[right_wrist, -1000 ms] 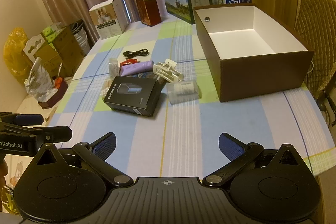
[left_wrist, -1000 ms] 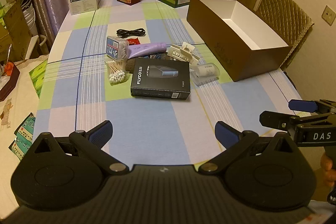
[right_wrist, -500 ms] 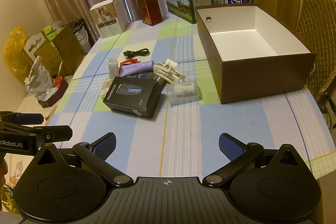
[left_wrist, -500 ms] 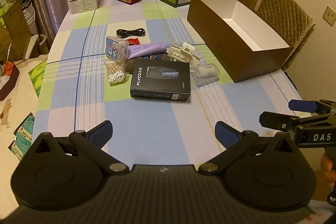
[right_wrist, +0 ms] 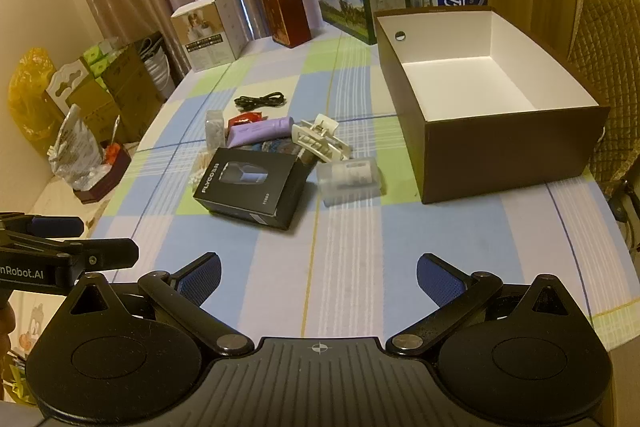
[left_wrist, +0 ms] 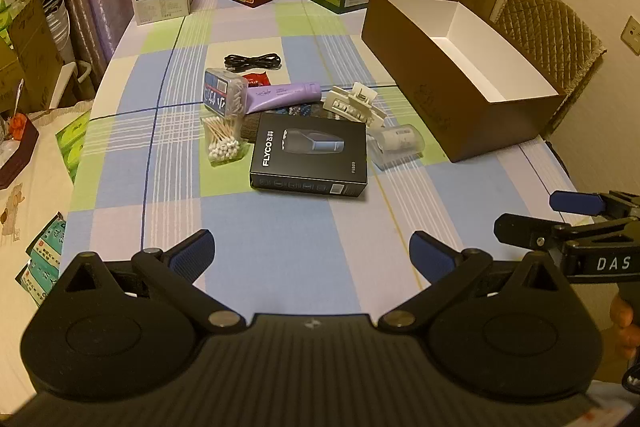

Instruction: Organize objects

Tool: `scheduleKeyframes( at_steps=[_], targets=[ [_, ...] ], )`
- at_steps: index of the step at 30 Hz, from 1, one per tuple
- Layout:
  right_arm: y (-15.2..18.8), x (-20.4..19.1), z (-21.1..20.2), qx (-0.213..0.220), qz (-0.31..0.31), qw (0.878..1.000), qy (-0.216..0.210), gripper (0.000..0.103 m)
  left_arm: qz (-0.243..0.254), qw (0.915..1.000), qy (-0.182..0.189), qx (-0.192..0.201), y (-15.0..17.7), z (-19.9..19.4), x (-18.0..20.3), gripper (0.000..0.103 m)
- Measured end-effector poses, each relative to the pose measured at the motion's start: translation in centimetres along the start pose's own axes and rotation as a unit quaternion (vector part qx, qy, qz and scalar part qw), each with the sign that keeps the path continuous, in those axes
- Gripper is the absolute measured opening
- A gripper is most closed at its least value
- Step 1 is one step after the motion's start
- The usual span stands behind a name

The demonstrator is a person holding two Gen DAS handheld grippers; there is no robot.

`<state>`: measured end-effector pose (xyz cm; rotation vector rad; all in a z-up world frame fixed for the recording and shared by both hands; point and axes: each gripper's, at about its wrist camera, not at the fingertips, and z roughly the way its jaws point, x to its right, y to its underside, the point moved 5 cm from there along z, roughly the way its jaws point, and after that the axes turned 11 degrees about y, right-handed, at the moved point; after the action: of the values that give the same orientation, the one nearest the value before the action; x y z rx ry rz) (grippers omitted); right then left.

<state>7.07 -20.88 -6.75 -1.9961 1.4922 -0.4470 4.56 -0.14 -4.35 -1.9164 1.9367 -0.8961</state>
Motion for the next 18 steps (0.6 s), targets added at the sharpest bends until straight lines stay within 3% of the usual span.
scheduleKeyframes(
  at_steps=[18],
  targets=[
    [-1.2,1.8,1.4,-0.009,-0.006,1.000,-0.002,0.101,-0.010,0.9999,-0.001,-0.009,-1.3,1.6,0.6,0.102]
  ],
)
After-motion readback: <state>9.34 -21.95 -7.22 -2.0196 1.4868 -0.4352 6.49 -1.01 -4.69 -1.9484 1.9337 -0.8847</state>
